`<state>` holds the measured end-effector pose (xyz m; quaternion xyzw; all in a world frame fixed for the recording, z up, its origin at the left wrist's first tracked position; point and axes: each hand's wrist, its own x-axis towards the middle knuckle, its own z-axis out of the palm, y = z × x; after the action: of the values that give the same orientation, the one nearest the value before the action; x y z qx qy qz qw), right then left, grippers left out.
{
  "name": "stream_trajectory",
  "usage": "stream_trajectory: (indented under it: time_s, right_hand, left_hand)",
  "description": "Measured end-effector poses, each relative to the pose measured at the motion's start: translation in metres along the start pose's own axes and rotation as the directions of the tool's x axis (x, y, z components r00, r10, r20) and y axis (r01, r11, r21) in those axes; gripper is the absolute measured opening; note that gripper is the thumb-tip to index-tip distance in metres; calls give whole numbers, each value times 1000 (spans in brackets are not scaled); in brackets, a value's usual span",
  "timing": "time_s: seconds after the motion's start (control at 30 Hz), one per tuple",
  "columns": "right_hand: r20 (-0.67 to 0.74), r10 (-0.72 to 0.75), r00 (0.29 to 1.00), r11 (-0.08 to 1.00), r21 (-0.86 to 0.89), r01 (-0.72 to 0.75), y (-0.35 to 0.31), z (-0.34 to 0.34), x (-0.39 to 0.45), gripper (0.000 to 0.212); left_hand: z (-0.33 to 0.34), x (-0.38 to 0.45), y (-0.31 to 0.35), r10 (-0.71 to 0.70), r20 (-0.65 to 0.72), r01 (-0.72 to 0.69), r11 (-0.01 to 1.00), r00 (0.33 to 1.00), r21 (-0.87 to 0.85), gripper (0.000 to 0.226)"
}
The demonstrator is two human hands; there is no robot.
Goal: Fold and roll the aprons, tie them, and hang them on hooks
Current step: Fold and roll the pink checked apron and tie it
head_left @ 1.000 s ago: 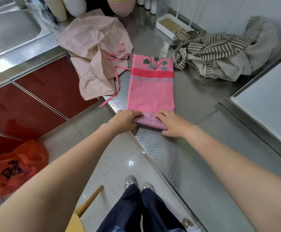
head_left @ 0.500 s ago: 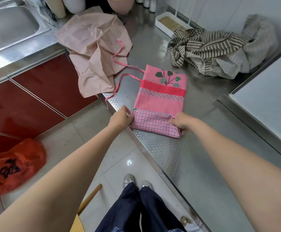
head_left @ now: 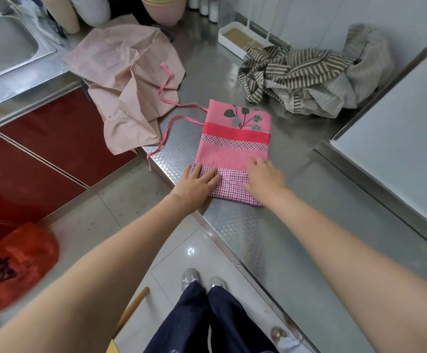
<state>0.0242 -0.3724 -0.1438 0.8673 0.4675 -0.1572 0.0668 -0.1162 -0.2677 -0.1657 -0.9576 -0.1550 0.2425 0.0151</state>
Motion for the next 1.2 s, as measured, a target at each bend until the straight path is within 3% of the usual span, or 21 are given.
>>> stream_trajectory:
  time_s: [0.03,0.1,0.2,0.3,0.4,0.5,0.6,0.67,0.73,0.83,1.0,1.07,1.13,1.2]
  right_hand:
    - [-26,-108,994,993,-55,106,-2,0,-2,55]
    - [82,-241,967,963,-105,248,-5,7,-5,70]
    - [200,-220,955,970,-54,235,-3,20,-7,81]
    - [99,-217,971,976,37,215,5,26,-3,62]
    - [-4,-94,996,936,339,90,19,19,7,35]
    - [63,38,997,796,602,-68,30,11,15,17]
    - [160,150,976,716,663,-218,33,21,15,28]
    - [191,221,956,739,607,-292,32,30,15,31]
    - [225,264,938,768,539,-346,29,33,17,35]
    - [264,305,915,778,484,-399,25,27,21,37]
    - [276,339,900,773,464,-433,21,26,24,33]
    - [267,353,897,757,482,-441,22,26,22,28]
    - [267,354,897,720,534,-443,25,27,20,26]
    - [291,345,892,651,611,-451,30,31,18,29]
  left_hand:
    - [-1,1,-1,4,-13,-4,1000,1000,6,63]
    - [0,0,-3,1,-18,-1,1000,1000,-14,62]
    - [3,2,-7,-27,-76,19,994,997,-106,60]
    - [0,5,-13,-146,-175,81,939,974,-334,49]
    - [-12,7,-24,-308,-138,189,820,941,-540,33]
    - [-17,9,-33,-455,-22,316,651,890,-690,30]
    - [-9,11,-31,-478,167,399,438,862,-806,47]
    - [-4,12,-28,-460,200,393,373,865,-840,49]
    - [-2,12,-25,-451,184,385,408,873,-828,47]
    - [-7,14,-21,-467,90,377,571,880,-730,45]
    - [-11,17,-14,-495,32,389,639,868,-664,41]
    - [-14,19,-11,-494,-119,382,784,861,-490,39]
    - [-14,20,-5,-301,-339,219,940,891,-260,45]
    - [-5,18,0,-73,-304,31,989,950,-142,58]
